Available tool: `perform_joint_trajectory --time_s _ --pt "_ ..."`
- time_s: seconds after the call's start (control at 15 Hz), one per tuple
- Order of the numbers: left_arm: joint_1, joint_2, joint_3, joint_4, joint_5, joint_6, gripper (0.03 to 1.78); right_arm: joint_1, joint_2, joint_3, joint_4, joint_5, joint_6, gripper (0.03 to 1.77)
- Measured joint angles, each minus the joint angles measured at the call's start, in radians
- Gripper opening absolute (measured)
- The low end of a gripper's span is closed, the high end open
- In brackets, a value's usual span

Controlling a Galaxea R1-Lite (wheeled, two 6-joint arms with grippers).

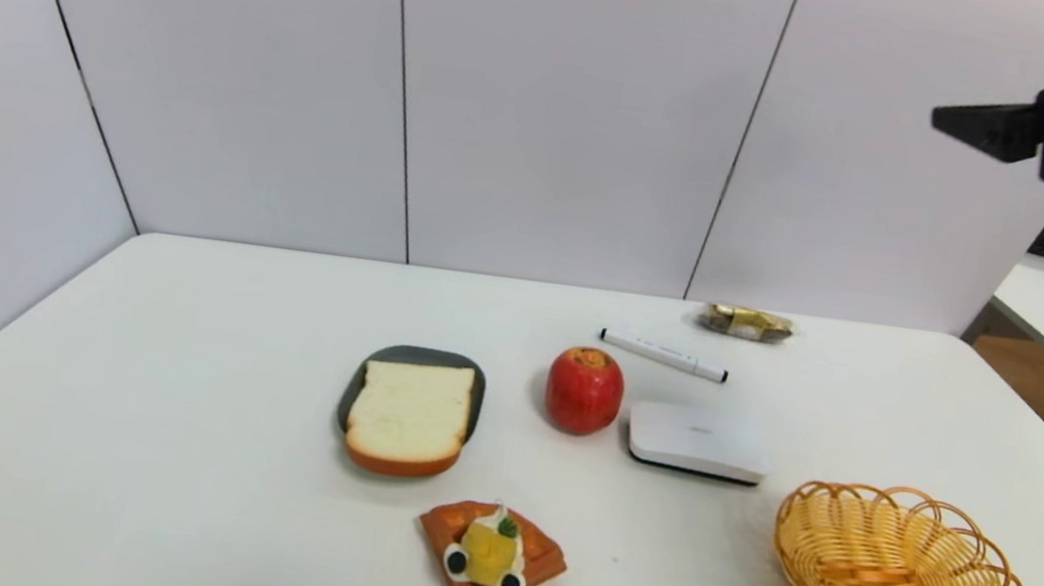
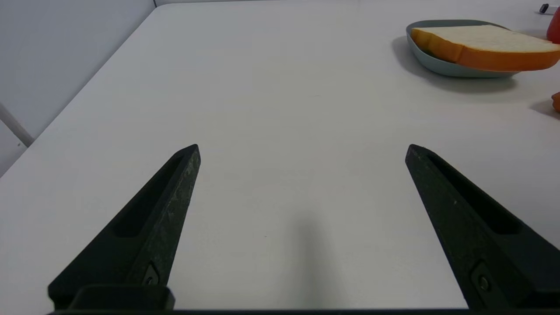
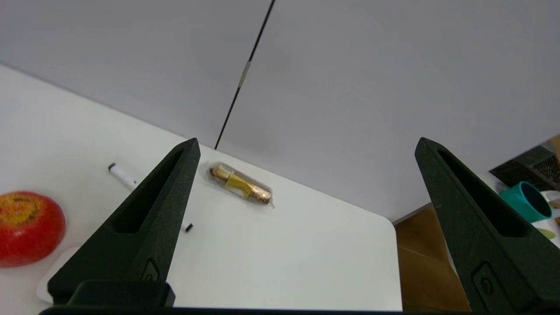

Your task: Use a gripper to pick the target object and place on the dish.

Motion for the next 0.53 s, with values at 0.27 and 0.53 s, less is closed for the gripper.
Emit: perform_joint_trajectory --time_s 0.27,0.53 --pt "0.000 0.000 0.000 0.000 0.000 0.000 1.69 -0.052 -0.126 0.080 -0.131 0.014 0.083 1.69" --pt "0.000 0.000 0.000 0.000 0.000 0.000 1.69 -0.102 -0.250 0.243 -0.410 0.045 0.083 1.69"
